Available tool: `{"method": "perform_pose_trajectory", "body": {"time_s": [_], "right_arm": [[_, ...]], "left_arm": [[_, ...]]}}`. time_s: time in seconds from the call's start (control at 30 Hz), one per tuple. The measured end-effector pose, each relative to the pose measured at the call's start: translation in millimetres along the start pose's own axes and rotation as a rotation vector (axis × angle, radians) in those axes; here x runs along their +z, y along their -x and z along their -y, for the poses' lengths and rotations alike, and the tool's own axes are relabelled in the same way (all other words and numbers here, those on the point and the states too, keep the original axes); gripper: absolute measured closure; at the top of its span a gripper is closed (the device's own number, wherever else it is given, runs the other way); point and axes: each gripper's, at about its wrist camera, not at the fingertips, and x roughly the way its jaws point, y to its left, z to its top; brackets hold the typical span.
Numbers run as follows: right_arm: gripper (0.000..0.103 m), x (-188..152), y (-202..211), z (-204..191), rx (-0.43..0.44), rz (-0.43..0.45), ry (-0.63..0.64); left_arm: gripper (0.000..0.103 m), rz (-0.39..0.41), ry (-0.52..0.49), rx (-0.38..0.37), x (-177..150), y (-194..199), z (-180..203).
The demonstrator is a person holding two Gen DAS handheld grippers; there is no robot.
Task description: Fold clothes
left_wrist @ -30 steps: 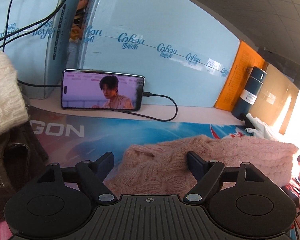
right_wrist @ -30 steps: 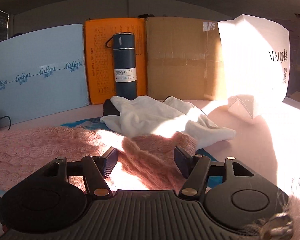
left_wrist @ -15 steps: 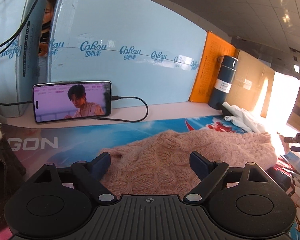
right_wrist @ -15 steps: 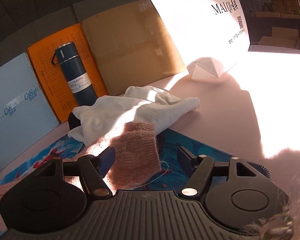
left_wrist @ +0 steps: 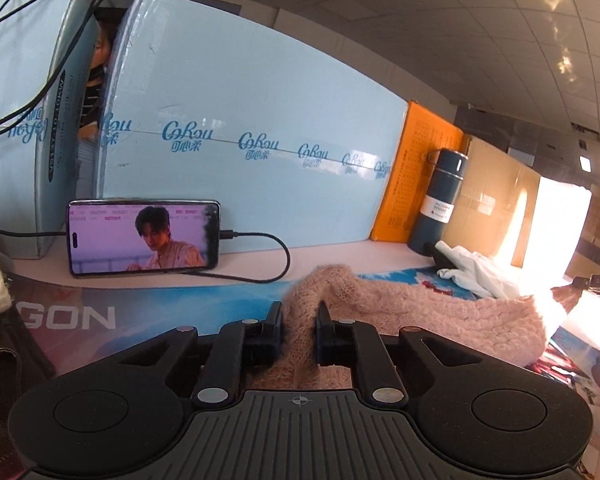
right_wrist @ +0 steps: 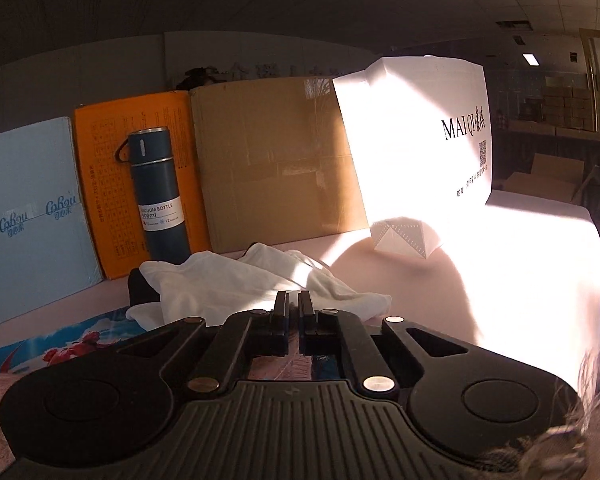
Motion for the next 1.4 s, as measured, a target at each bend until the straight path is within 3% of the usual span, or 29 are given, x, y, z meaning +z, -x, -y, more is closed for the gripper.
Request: {"method": "perform_pose_trajectory", "body": {"time_s": [0.07,0.17,0.27,0.37,0.43,0.57,0.63,0.67,0.7,0.8,0.87,1.07,1.13,1.17,1.27,1.4], "right_arm": [[0.099,6.3,-5.1,-4.3,-0.002,0.035,0.001],[0.099,6.7,-23.7,-9.0,-0.01,0.019,0.0],[0.099,-6.3,-51.1,-9.5,-0.048,-0.112,-0.007],[0.099,-23.8,-60.9,-2.1,-0.063,-0.198,-0.055],[0.099,-22.2,-53.6,0.1,-0.063,-0.184,-0.07],[0.098,-9.8,-33.5,0.4,-0.091,-0.143,-0.061],[0.066,-6.6,-25.0,6.8,-0.083,-0.176,-0.135],[0.03,-8.0,-21.4,12.0,-0.054,-0.208,-0.202],[0.02,-9.4,-17.9,17.1,-0.025,-0.239,-0.269],[0.02,-18.8,-23.1,29.3,0.105,-0.416,-0.487],[0.021,-25.1,-31.9,31.0,0.141,-0.484,-0.585],[0.023,-24.6,-55.3,7.6,0.132,-0.43,-0.614],[0.044,-23.2,-56.2,-6.6,0.05,-0.404,-0.55],[0.069,-24.1,-56.2,-12.3,0.019,-0.404,-0.524],[0.084,-34.1,-53.8,-13.6,0.015,-0.383,-0.524],[0.088,-38.6,-26.3,-6.6,0.046,-0.33,-0.572]], "left_arm": [[0.09,0.013,0.026,0.019,1.5,-1.1,-3.8],[0.089,-0.013,0.047,0.055,1.9,-9.3,-8.6],[0.083,-0.107,0.044,0.076,-3.7,-23.3,-11.8],[0.075,-0.132,0.044,0.092,-6.5,-26.9,-14.1],[0.053,-0.125,0.047,0.116,-7.1,-25.0,-15.6],[0.032,-0.103,0.091,0.138,-6.5,-16.1,-21.0],[0.017,-0.066,0.114,0.152,-5.9,-4.6,-20.7],[0.016,-0.047,0.125,0.152,-5.5,1.6,-20.5],[0.015,-0.029,0.137,0.147,-4.9,7.2,-20.1],[0.014,0.013,0.173,0.121,-2.2,20.0,-17.7],[0.014,0.012,0.183,0.098,-2.5,22.0,-15.0],[0.014,-0.039,0.165,0.075,-11.3,14.4,-12.0],[0.014,-0.053,0.168,0.082,-13.8,11.8,-13.6],[0.014,-0.053,0.172,0.083,-14.4,11.7,-14.9],[0.014,-0.062,0.18,0.078,-15.8,10.3,-17.6],[0.014,-0.073,0.187,0.077,-17.4,8.6,-19.7]]}}
